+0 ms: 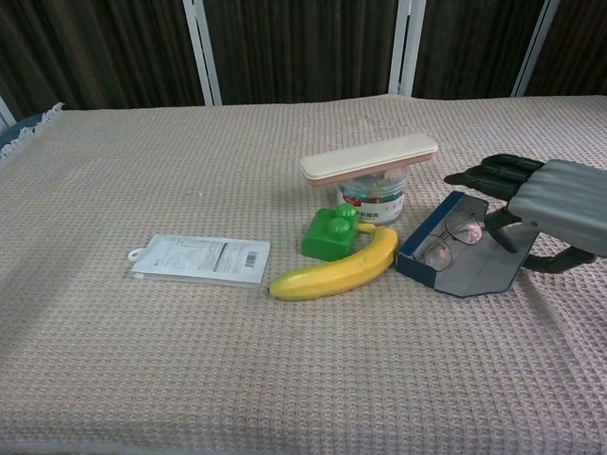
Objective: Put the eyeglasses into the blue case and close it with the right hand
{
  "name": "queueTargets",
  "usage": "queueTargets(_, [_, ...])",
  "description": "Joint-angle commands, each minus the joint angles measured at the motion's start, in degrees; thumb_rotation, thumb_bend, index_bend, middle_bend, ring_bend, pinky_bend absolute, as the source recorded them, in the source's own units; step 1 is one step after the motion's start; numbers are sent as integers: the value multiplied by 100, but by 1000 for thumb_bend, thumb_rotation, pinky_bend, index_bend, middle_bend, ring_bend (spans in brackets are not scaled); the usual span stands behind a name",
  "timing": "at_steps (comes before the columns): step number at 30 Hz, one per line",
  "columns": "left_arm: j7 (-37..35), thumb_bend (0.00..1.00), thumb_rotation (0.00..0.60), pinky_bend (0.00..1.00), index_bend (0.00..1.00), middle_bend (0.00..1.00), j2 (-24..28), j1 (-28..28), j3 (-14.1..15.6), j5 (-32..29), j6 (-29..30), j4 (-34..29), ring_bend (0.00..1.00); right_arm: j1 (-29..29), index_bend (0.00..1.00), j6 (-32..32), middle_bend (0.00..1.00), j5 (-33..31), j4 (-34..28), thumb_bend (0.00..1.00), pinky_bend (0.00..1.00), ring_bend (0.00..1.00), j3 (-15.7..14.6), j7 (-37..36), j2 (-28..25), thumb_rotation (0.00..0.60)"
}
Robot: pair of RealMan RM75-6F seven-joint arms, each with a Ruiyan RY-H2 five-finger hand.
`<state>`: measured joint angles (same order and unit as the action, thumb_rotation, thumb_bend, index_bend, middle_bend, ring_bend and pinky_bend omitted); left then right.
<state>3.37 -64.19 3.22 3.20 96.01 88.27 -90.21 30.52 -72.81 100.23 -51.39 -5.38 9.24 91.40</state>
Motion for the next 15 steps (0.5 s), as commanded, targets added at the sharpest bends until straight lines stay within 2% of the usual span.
queueTargets(1, [-14, 424, 600, 20, 0, 0, 5, -6, 4, 13, 15, 3, 0, -80, 746, -46, 104, 43, -225, 600, 27, 0, -91, 60, -189, 600])
queueTargets(15, [-30, 425, 600, 20, 0, 0, 11, -11, 25, 66, 34, 2, 0, -535, 742, -523, 105, 506, -1471, 600, 19, 0, -632, 230, -1243, 600])
